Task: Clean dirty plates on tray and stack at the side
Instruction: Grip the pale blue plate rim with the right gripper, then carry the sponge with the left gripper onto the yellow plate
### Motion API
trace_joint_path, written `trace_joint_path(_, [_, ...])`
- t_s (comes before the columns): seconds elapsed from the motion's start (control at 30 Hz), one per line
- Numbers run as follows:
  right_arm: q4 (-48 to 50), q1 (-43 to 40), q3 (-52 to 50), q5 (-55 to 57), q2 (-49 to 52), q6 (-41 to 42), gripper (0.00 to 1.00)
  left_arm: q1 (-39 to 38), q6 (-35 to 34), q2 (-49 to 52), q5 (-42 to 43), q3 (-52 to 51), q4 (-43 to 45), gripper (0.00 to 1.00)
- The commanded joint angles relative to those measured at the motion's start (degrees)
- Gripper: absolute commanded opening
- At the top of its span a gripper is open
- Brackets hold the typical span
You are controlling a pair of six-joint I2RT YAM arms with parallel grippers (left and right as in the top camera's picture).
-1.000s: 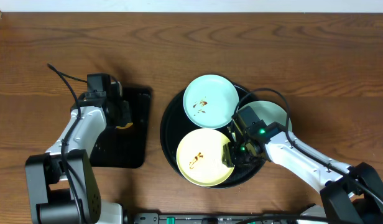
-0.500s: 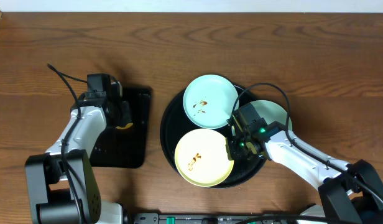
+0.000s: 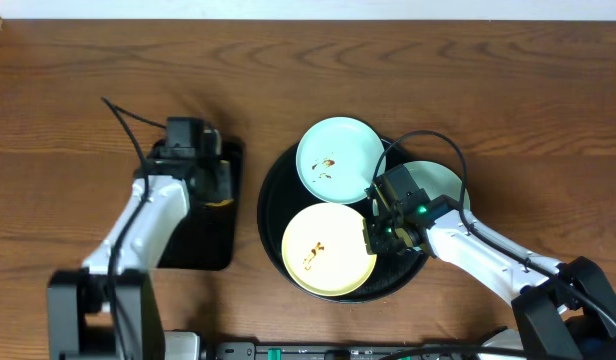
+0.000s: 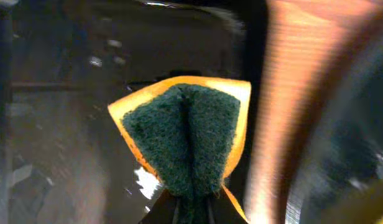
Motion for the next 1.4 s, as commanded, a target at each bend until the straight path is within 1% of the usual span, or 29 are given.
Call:
trace_joint_path(0.0, [-0.5,-0.31,-0.48,1.36,0.55,-0.94,0.01,-3.19,-2.1,-3.69,0.85,1.99,-2.64,0.07])
trace_joint_path(0.03, [-0.66,-0.31,-0.48,1.36,0.55,-0.94,0.01,-4.11,-2.51,-4.59,1.9,1.99,-3.37,0.07])
trace_joint_path(0.2, [-0.81,-0.31,-0.48,1.36,0.55,-0.9,0.01,-7.19,-5.33,-8.13,16.26,1.99,-2.91,0.07])
trace_joint_path(0.47, [-1.14,-0.83,-0.48,1.44,0.55,0.2,0.01,-13.25,-10.12,-8.31,28.92,1.97,-3.8,0.07])
trace_joint_path(0.63, [-1.31,-0.83,-0.48,1.6,0.55,0.66,0.01,-18.75,-15.02,-8.31,38.82,1.97,-2.62,0.07])
trace_joint_path(0.77, [-1.53,-0.85,-0.48,1.84,0.55,1.01,0.01,-22.23,-18.34,-8.26,39.8,1.97,-2.54,0.07])
trace_joint_path(0.87, [-1.79,-0.83,-0.48,1.97,0.55,1.07,0.01,-23.08,-19.67,-8.17,40.68,1.97,-2.78,0.07])
trace_joint_path(0.97, [-2.8,-1.11,-0.48,1.92,0.55,1.49,0.01,-22.49,-20.04,-7.82,45.59,1.97,-2.43,0.07])
trace_joint_path(1.03, [-3.61,-1.27,-0.48,1.92,0.55,1.46,0.01,-22.27,-21.86,-7.5,47.91,1.97,-1.4,0.07])
trace_joint_path(1.27, [-4.63,-1.27,-0.48,1.77,0.55,2.54,0.01,-22.27,-26.18,-5.11,45.22,1.84,-0.92,0.07])
trace_joint_path(1.37, [-4.57,-2.14,-0.48,1.77,0.55,2.51,0.01,-22.27,-26.18,-2.93,45.27,1.79,-0.72,0.07])
